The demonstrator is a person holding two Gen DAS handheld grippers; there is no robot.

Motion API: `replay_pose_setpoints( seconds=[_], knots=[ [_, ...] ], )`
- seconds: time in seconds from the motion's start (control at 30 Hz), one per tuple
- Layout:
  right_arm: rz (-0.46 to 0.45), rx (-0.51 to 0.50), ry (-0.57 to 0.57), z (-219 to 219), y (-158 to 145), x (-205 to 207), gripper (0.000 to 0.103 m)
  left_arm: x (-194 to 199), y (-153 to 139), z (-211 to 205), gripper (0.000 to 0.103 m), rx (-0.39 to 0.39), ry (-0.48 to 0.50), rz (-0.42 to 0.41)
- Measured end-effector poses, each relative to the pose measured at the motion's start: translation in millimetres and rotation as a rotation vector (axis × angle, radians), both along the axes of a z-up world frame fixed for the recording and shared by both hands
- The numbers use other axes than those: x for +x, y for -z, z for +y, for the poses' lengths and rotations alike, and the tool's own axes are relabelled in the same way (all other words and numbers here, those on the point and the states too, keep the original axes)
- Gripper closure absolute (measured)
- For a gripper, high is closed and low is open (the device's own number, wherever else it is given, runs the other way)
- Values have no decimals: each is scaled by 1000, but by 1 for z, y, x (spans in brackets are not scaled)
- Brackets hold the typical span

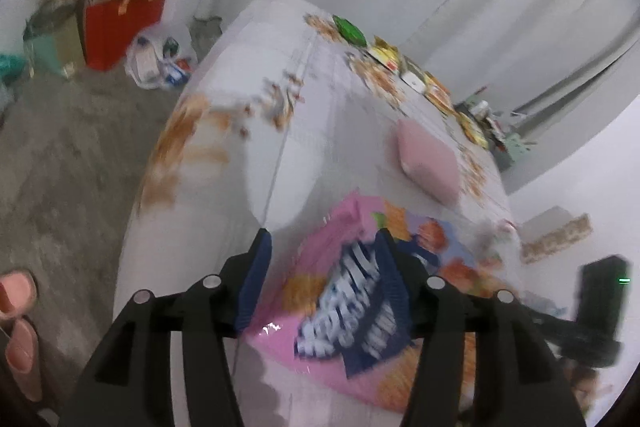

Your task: Collect trash

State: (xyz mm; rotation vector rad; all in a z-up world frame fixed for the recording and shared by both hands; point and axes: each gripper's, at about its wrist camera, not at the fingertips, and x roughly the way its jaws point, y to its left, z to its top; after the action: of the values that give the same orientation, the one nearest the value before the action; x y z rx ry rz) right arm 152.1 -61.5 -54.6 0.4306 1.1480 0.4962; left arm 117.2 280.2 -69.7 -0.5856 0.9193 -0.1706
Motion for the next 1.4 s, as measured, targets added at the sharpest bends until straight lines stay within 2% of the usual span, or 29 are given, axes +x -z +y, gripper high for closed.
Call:
replay_pose_setpoints(
  seconds=[0.17, 0.37, 0.5, 0.6, 0.77, 0.83, 0.93, 1.0, 1.13, 1.23, 1.4],
  knots=[
    [63, 57, 132, -25, 24, -16, 101, -48, 0, -7, 46, -85, 118, 24],
    [74, 88, 280, -55, 36, -24, 101, -74, 7, -22, 45, -194, 191, 47],
    [85, 118, 330, -66, 42, -23, 101, -83, 0, -13, 45, -264, 163, 6],
    [86, 140, 359, -68, 46, -26, 101, -87, -11, -10, 45, -300, 186, -48],
    [92, 175, 383, -74, 49, -30, 102, -87, 1, -45, 44, -289, 332, 52],
    [96, 186, 389, -76, 49, -31, 102, -85, 11, -63, 44, -302, 354, 94],
    [108, 216, 397, -83, 52, -35, 102, -80, 26, -79, 44, -343, 343, 133],
    [113, 231, 397, -89, 54, -39, 102, -79, 28, -85, 44, -375, 329, 109],
    [122, 261, 397, -102, 58, -44, 102, -69, 27, -88, 44, -374, 296, 67],
    [126, 276, 394, -108, 59, -46, 103, -62, 32, -85, 44, -417, 264, 49],
    [127, 270, 387, -107, 55, -46, 103, -52, 30, -87, 46, -452, 225, -4]
  ],
)
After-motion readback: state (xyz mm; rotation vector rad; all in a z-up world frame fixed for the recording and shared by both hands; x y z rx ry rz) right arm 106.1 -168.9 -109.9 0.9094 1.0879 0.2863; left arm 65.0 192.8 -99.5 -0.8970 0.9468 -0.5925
